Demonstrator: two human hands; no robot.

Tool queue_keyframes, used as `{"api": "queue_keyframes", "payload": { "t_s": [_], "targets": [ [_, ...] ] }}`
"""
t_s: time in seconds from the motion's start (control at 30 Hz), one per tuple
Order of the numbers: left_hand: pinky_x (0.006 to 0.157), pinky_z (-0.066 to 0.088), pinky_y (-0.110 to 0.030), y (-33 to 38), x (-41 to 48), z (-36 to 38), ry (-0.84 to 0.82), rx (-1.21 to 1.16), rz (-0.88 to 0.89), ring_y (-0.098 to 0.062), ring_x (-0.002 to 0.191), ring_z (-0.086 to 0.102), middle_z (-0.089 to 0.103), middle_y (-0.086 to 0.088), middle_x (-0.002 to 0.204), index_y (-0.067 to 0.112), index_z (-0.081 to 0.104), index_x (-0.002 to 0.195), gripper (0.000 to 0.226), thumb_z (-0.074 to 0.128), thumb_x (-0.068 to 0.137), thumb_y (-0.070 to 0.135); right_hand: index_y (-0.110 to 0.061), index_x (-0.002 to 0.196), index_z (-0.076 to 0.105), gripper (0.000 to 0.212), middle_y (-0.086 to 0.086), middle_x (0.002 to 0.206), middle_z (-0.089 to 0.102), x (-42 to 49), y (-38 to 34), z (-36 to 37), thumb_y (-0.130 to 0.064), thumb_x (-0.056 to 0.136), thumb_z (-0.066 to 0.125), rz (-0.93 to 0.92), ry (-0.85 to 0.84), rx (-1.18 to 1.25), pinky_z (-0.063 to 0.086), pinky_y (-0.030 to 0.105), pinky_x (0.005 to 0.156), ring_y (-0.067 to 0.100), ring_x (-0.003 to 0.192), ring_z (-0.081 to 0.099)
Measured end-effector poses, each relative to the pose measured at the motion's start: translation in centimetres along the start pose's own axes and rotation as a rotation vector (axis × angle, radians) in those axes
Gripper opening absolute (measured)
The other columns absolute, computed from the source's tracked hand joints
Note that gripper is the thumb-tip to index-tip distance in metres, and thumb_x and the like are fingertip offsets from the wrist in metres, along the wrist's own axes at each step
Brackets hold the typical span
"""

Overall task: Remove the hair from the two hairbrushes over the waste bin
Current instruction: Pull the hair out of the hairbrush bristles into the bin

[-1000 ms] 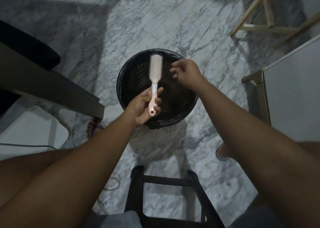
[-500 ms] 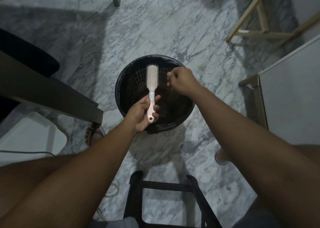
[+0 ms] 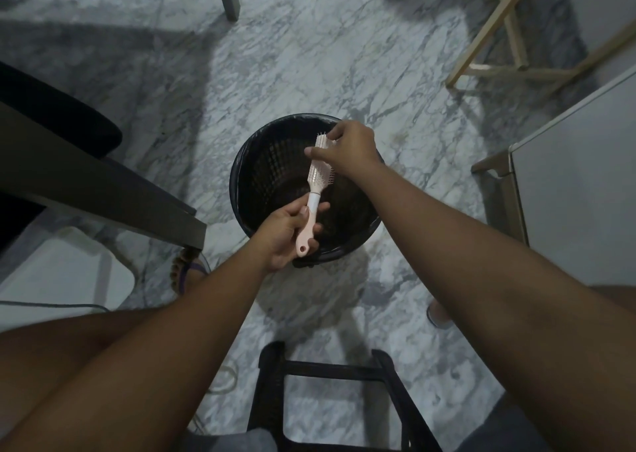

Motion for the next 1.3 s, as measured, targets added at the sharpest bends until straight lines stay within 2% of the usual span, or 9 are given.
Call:
{"api": "queue_keyframes", "payload": {
  "t_s": [0.23,0.4,0.53,0.67,0.8,0.87,1.0,1.1,1.3],
  "targets": [
    [0.053,0.043,-0.024,-0.2,-0.3,0.5,-0.053,-0.144,-0.018,-0.015,0.071,0.053,0.064,-0.006,0.129,0.017,0.054,0.135,0.037,0.036,0.104,0.009,-0.006,0.091,0.076,0.017,0.012,0.086,0.074,0.7,-0.2,-1.4,-0.021,0.09,0.069,0.037,0.052,0.091,0.057,0.027,0.071,0.015,0.072,0.067],
    [0.05,0.042,-0.021,0.3,-0.7,0.0,-0.053,-0.208,-0.009,-0.012,0.069,0.054,0.063,-0.005,0.129,0.015,0.056,0.13,0.034,0.034,0.105,0.011,0.018,0.112,0.056,0.024,0.024,0.09,0.061,-0.8,0.8,-0.6,0.002,0.101,0.042,0.341,-0.021,0.637,0.052,0.022,0.046,0.019,0.057,0.054],
    [0.05,0.042,-0.022,0.3,-0.8,-0.3,-0.032,-0.165,-0.007,-0.013,0.072,0.053,0.064,-0.004,0.128,0.017,0.057,0.13,0.034,0.035,0.105,0.01,0.0,0.134,0.051,0.047,0.015,0.12,0.065,-2.1,1.3,1.0,-0.025,0.095,0.062,0.267,-0.142,0.492,0.063,0.039,0.067,0.019,0.095,0.067],
    [0.053,0.041,-0.026,-0.3,-0.6,-0.3,-0.033,-0.007,-0.024,-0.016,0.073,0.053,0.066,-0.004,0.123,0.019,0.052,0.14,0.039,0.039,0.104,0.01,-0.01,0.141,0.046,0.095,0.007,0.139,0.054,-1.8,0.3,1.3,-0.06,0.067,0.08,0.111,-0.177,0.161,0.052,0.03,0.09,0.023,0.124,0.055],
    [0.054,0.044,-0.027,-0.9,-0.5,-0.1,-0.056,-0.001,-0.031,-0.017,0.074,0.055,0.067,-0.006,0.125,0.018,0.053,0.141,0.04,0.039,0.104,0.008,-0.001,0.097,0.074,0.04,0.013,0.096,0.074,0.0,-0.2,0.1,-0.037,0.08,0.071,0.074,0.013,-0.052,0.058,0.037,0.077,0.026,0.091,0.069],
    [0.053,0.045,-0.026,-1.0,-0.4,-0.3,-0.061,-0.028,-0.039,-0.018,0.074,0.055,0.066,-0.007,0.127,0.017,0.053,0.14,0.04,0.039,0.104,0.008,0.0,0.089,0.076,0.038,0.014,0.087,0.075,0.4,-0.1,0.3,-0.036,0.087,0.064,0.091,-0.026,-0.067,0.059,0.04,0.076,0.027,0.084,0.069],
    [0.053,0.044,-0.026,-1.3,-0.2,-0.9,-0.049,-0.063,-0.051,-0.018,0.074,0.057,0.066,-0.008,0.127,0.015,0.053,0.14,0.039,0.04,0.103,0.008,0.007,0.088,0.072,0.046,0.02,0.084,0.07,0.5,0.6,0.4,-0.033,0.098,0.052,0.153,-0.091,0.029,0.047,0.032,0.071,0.031,0.084,0.066],
    [0.051,0.043,-0.024,-1.5,-0.2,-1.1,-0.029,-0.159,-0.043,-0.017,0.074,0.057,0.066,-0.007,0.126,0.015,0.055,0.135,0.036,0.037,0.104,0.01,0.016,0.099,0.063,0.037,0.022,0.088,0.064,-0.1,1.1,1.4,-0.018,0.102,0.049,0.272,-0.141,0.408,0.055,0.035,0.07,0.035,0.092,0.07],
    [0.05,0.042,-0.022,-1.2,0.5,-1.3,0.001,-0.268,-0.012,-0.012,0.072,0.058,0.069,-0.005,0.121,0.013,0.045,0.144,0.041,0.034,0.105,0.013,-0.004,0.093,0.066,0.008,0.02,0.1,0.073,-2.3,2.4,2.8,-0.01,0.095,0.062,0.28,-0.177,0.656,0.063,0.034,0.069,0.026,0.087,0.074]
  ]
}}
Point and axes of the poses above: each hand's wrist, its own x-axis towards the middle knuckle, its own z-axis out of the palm, y = z × x, the point moved 6 cm from there along x, towards the middle knuckle
